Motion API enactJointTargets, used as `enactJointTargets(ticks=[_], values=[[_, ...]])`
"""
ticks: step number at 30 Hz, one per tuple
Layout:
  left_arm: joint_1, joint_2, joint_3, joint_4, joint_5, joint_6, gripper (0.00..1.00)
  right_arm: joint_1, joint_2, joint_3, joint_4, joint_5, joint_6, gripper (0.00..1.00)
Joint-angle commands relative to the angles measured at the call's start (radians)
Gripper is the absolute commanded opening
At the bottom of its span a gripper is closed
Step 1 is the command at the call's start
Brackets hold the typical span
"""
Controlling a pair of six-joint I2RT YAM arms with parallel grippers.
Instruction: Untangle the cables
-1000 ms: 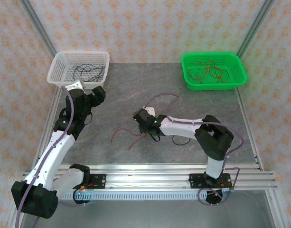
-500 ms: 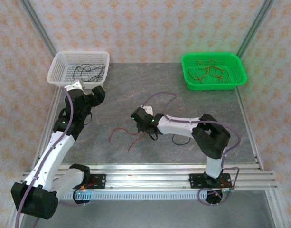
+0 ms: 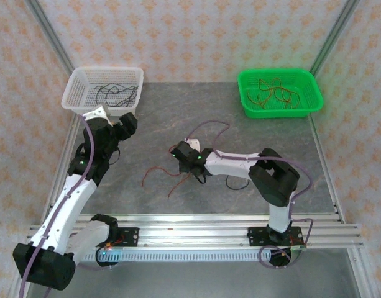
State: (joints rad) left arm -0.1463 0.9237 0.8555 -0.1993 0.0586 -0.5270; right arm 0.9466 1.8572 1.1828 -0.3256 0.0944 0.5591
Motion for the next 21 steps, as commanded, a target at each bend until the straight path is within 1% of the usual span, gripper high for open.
enactJointTargets(ticks=[1,3,6,10,13,17,21], values=[[-0.013,-0.03,-0.022,-0.03,0.021,-0.015,0.83,0.007,-0.113,0.0,0.002,0.019,-0.038,0.0],[-0.019,-0.042,-0.044,-0.027,0.034,-0.024,0.83,0.005,-0.173,-0.008,0.02,-0.023,-0.076,0.0],[-0.043,-0.062,-0.086,-0.011,0.057,-0.039,0.82,-0.01,-0.251,-0.01,0.03,-0.118,-0.142,0.0],[-0.11,-0.093,-0.157,0.056,0.102,-0.043,0.81,-0.078,-0.35,-0.054,0.075,-0.283,-0.18,0.0],[-0.192,-0.105,-0.213,0.119,0.104,-0.044,0.8,-0.158,-0.421,-0.103,0.132,-0.413,-0.174,0.0],[-0.333,-0.097,-0.285,0.228,0.069,-0.033,0.8,-0.247,-0.504,-0.146,0.22,-0.574,-0.131,0.0],[-0.477,-0.068,-0.335,0.371,0.022,0.013,0.79,-0.289,-0.561,-0.158,0.293,-0.673,-0.074,0.0]])
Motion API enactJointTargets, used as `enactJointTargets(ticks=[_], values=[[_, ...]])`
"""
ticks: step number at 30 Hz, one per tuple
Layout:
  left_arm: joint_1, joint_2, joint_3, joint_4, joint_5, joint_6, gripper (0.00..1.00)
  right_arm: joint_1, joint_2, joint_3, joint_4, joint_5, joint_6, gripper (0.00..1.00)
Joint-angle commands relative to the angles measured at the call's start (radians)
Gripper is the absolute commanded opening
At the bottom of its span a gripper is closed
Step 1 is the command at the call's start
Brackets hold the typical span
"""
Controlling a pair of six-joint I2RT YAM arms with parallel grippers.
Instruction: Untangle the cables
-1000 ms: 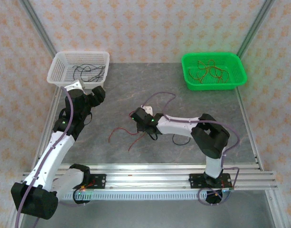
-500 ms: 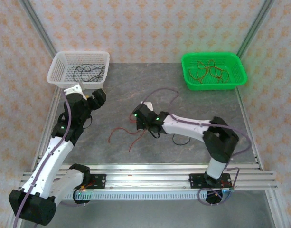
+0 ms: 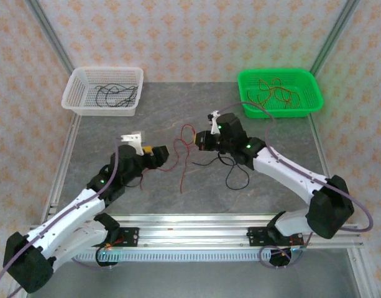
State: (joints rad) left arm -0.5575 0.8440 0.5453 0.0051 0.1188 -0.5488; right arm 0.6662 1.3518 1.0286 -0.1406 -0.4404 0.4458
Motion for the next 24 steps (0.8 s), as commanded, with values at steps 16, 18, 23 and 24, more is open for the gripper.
enactJointTargets(ticks=[16,18,23,24], values=[[-0.243,0.152,0.105,0.282,-0.271,0.321,0.8,-0.028,-0.158,-0.008,0.005,-0.13,-0.069,0.0],[-0.245,0.132,0.102,0.282,-0.26,0.37,0.8,-0.031,-0.158,-0.023,0.004,-0.146,-0.099,0.0],[-0.245,0.127,0.119,0.27,-0.196,0.536,0.79,-0.036,-0.149,-0.026,0.007,-0.179,-0.115,0.0],[-0.246,0.136,0.122,0.274,-0.184,0.566,0.79,-0.036,-0.152,-0.025,0.009,-0.181,-0.112,0.0]])
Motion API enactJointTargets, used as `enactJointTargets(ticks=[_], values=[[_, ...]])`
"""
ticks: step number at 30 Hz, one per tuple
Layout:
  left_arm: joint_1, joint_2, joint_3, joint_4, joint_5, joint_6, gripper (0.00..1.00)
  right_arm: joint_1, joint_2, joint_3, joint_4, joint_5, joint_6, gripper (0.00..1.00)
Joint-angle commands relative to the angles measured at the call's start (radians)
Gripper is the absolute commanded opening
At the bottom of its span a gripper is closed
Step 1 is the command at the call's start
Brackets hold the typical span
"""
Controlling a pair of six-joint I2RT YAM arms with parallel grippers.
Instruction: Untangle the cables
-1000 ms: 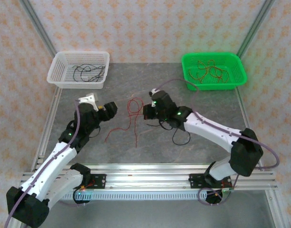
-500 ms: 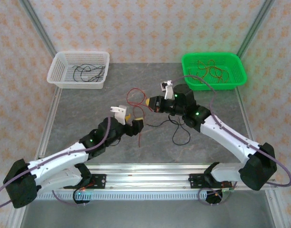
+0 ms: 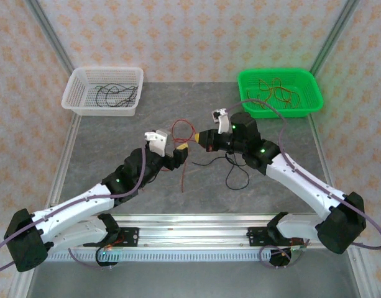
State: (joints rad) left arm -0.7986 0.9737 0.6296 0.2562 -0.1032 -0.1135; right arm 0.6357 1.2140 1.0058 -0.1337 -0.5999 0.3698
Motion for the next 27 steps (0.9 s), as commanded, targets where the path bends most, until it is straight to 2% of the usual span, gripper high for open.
enactJointTargets(ticks=[1,5,11,17,20,23,25,27], values=[[-0.004,0.016,0.041,0.028,0.051,0.16,0.79,-0.004,-0.017,0.0,0.003,-0.023,-0.032,0.0],[-0.004,0.071,0.05,0.078,0.067,0.23,0.79,-0.005,-0.028,0.002,0.008,-0.032,-0.017,0.0],[-0.004,0.205,0.123,0.132,0.066,0.258,0.79,-0.005,-0.067,-0.005,0.014,-0.061,0.007,0.0],[0.001,0.327,0.161,0.278,-0.09,0.289,0.73,-0.005,-0.09,-0.019,0.016,-0.069,0.029,0.0],[0.002,0.373,0.177,0.331,-0.139,0.303,0.59,-0.005,-0.105,-0.021,0.002,-0.062,0.035,0.0],[0.002,0.379,0.171,0.371,-0.141,0.296,0.34,-0.005,-0.128,-0.02,-0.034,-0.013,0.035,0.0],[0.002,0.357,0.154,0.378,-0.12,0.273,0.18,-0.005,-0.147,-0.014,-0.07,0.067,0.04,0.0],[0.001,0.306,0.114,0.389,-0.077,0.243,0.1,-0.005,-0.171,0.004,-0.13,0.208,0.043,0.0]])
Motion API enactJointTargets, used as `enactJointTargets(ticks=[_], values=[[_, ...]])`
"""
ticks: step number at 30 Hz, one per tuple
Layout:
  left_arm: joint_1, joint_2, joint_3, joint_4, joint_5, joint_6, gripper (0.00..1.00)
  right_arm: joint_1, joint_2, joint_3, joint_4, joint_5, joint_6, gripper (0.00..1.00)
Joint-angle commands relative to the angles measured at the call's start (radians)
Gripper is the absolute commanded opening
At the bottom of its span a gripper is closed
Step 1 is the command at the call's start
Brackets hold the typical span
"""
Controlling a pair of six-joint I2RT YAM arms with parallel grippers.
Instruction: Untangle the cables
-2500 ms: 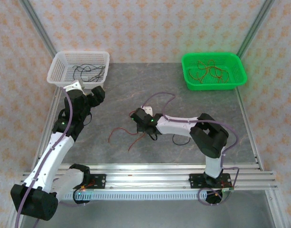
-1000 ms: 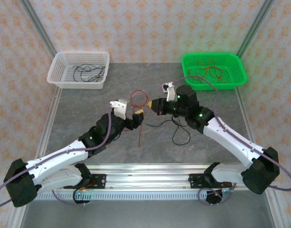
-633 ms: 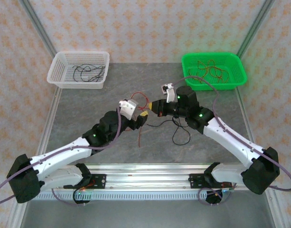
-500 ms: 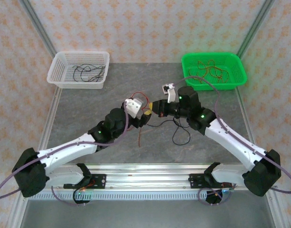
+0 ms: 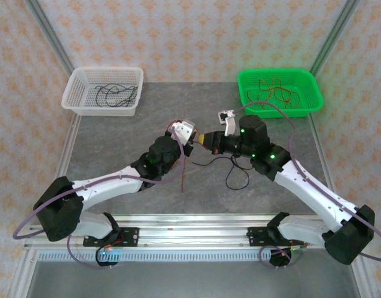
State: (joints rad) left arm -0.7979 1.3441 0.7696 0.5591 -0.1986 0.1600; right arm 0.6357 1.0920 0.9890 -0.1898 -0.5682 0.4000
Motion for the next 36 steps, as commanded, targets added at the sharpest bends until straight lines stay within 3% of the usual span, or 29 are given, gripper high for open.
enactJointTargets(ticks=[1,6,12,15,19,22,24,27,36], values=[[-0.001,-0.094,-0.047,0.086,0.037,-0.047,0.07,-0.005,-0.058,0.028,-0.103,0.246,0.011,0.0],[0.0,-0.33,-0.156,0.034,0.211,-0.142,0.03,-0.007,-0.075,0.063,-0.218,0.608,0.007,0.0],[-0.001,-0.558,-0.181,-0.059,0.394,-0.243,0.03,-0.013,-0.07,0.041,-0.177,0.727,-0.004,0.0],[-0.001,-0.628,-0.194,-0.039,0.404,-0.284,0.04,-0.017,-0.059,0.03,-0.152,0.779,-0.004,0.0],[-0.001,-0.695,-0.228,-0.015,0.351,-0.324,0.16,-0.05,-0.055,0.031,-0.132,0.866,-0.018,0.0],[-0.001,-0.72,-0.269,-0.003,0.289,-0.357,0.22,-0.117,-0.064,0.027,-0.075,0.865,-0.04,0.0],[-0.001,-0.727,-0.301,0.009,0.255,-0.389,0.37,-0.169,-0.06,0.035,-0.035,0.817,-0.057,0.0],[-0.001,-0.733,-0.338,0.031,0.239,-0.434,0.51,-0.235,-0.032,0.072,-0.005,0.735,-0.078,0.0],[-0.002,-0.744,-0.335,-0.076,0.19,-0.467,0.54,-0.427,0.12,0.218,0.02,0.663,-0.182,0.0]])
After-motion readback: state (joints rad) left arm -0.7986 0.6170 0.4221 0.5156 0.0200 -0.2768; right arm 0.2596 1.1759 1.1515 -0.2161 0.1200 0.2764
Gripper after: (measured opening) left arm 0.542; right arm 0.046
